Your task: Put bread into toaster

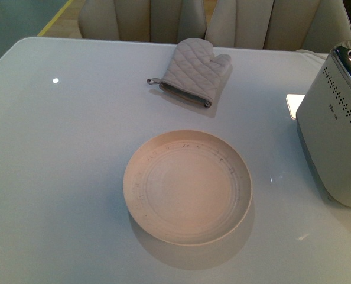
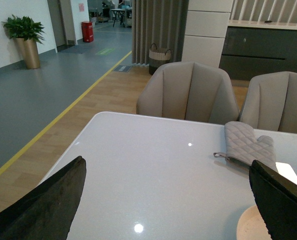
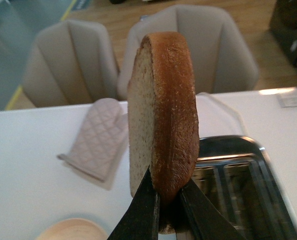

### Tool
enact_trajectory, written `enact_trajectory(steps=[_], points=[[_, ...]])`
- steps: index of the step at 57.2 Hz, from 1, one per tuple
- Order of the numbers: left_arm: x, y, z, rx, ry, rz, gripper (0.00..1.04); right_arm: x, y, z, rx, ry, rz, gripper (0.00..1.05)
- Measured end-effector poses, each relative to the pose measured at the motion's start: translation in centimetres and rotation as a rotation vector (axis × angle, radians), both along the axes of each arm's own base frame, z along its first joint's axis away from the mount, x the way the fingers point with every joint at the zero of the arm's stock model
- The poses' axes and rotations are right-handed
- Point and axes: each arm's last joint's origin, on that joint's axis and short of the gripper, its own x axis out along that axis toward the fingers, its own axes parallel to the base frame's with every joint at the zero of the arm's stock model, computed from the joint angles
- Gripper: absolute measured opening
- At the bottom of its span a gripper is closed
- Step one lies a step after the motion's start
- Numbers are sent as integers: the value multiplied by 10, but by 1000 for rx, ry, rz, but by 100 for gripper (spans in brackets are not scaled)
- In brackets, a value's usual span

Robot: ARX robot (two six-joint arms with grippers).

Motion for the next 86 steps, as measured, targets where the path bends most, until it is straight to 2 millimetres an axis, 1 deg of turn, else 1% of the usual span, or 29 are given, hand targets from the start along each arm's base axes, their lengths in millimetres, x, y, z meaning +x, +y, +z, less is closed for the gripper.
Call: enact_trajectory(steps=[7,18,24,35,54,70,86], points=[[0,0,0,0,0,0,97,0,-3,1,-105,67,38,3],[0,0,0,0,0,0,97,6,-10,-16,-227,207,14,3],[0,0,0,0,0,0,97,8,-16,-24,-233,263,1,3],[0,0,0,0,0,0,97,13,-21,-31,-241,292,-25,3],[0,0,0,0,0,0,97,18,-22,-40,-256,316,-57,3],[0,0,0,0,0,0,97,22,-20,-56,-244,339,-57,3],[0,0,0,0,0,0,97,25,-20,-63,-253,354,-74,3]])
